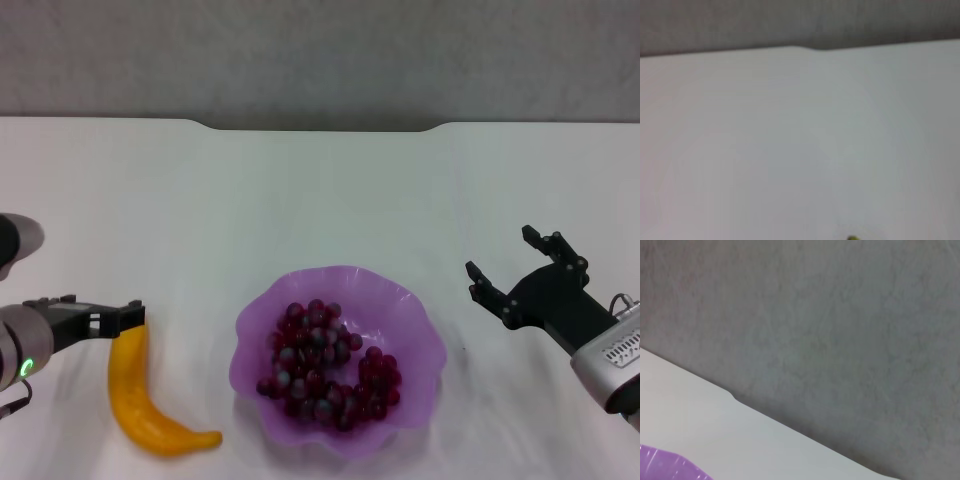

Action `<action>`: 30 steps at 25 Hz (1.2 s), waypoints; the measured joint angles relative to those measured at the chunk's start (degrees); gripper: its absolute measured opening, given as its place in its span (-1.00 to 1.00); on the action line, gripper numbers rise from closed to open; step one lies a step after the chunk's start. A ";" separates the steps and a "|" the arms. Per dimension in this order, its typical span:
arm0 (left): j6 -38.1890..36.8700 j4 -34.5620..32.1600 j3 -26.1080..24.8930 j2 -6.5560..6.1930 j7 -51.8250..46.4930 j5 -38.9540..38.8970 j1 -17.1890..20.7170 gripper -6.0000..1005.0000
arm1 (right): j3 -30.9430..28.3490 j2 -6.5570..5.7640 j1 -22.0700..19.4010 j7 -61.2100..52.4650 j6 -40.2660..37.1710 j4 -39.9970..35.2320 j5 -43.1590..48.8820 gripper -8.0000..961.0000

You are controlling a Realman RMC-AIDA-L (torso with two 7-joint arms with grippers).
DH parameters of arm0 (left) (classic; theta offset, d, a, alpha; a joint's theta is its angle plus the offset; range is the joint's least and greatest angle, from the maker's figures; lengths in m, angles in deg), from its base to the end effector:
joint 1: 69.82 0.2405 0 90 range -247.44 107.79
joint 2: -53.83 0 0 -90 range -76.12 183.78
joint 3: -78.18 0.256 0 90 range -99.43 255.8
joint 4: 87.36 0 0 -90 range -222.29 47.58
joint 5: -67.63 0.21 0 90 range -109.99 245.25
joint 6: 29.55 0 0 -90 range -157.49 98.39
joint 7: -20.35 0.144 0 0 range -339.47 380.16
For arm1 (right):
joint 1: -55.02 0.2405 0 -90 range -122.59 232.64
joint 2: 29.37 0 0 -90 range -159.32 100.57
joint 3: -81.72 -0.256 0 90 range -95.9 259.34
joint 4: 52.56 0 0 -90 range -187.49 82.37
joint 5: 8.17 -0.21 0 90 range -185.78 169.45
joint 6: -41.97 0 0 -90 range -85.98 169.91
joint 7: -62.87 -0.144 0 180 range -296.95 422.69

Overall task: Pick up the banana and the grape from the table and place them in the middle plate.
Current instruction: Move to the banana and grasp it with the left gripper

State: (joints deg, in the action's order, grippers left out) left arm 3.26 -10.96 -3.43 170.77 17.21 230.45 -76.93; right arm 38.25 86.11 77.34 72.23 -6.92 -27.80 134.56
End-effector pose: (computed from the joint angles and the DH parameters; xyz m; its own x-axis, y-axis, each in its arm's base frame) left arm -0.2924 0.3364 -0.0035 0.5684 0.6817 0.4606 0.7069 -0.1182 -0.6974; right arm 0.3012 0.3284 -0.0673 0.9151 -0.0146 -0.4030 -0.3689 -0.4340 -0.8219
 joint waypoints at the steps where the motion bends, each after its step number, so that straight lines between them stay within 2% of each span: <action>1: 1.43 0.36 0.04 0.00 -0.63 0.56 -0.31 0.47 | 0.02 0.00 0.01 0.01 0.01 -0.08 0.00 0.78; 5: 7.12 1.83 0.55 0.05 -2.66 1.42 -1.26 0.47 | 0.05 0.05 0.06 0.03 0.39 -0.18 0.00 0.78; 10: 10.10 1.88 0.72 0.15 -6.10 1.46 -2.23 0.47 | 0.12 0.08 0.16 0.04 0.96 -0.19 0.00 0.78; 17: 10.43 -3.42 0.97 0.18 -10.11 1.51 -5.06 0.46 | 0.08 0.00 0.09 0.04 0.99 -0.24 0.00 0.78; 30: 9.25 -7.06 1.27 0.18 -12.66 1.54 -6.39 0.45 | -0.27 -0.01 -0.05 -0.06 1.32 -0.56 -2.78 0.78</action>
State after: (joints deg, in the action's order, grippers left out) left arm 12.52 -18.01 -2.16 170.95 4.55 231.99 -83.31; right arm 37.98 86.11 77.29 72.17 -5.61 -28.36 131.79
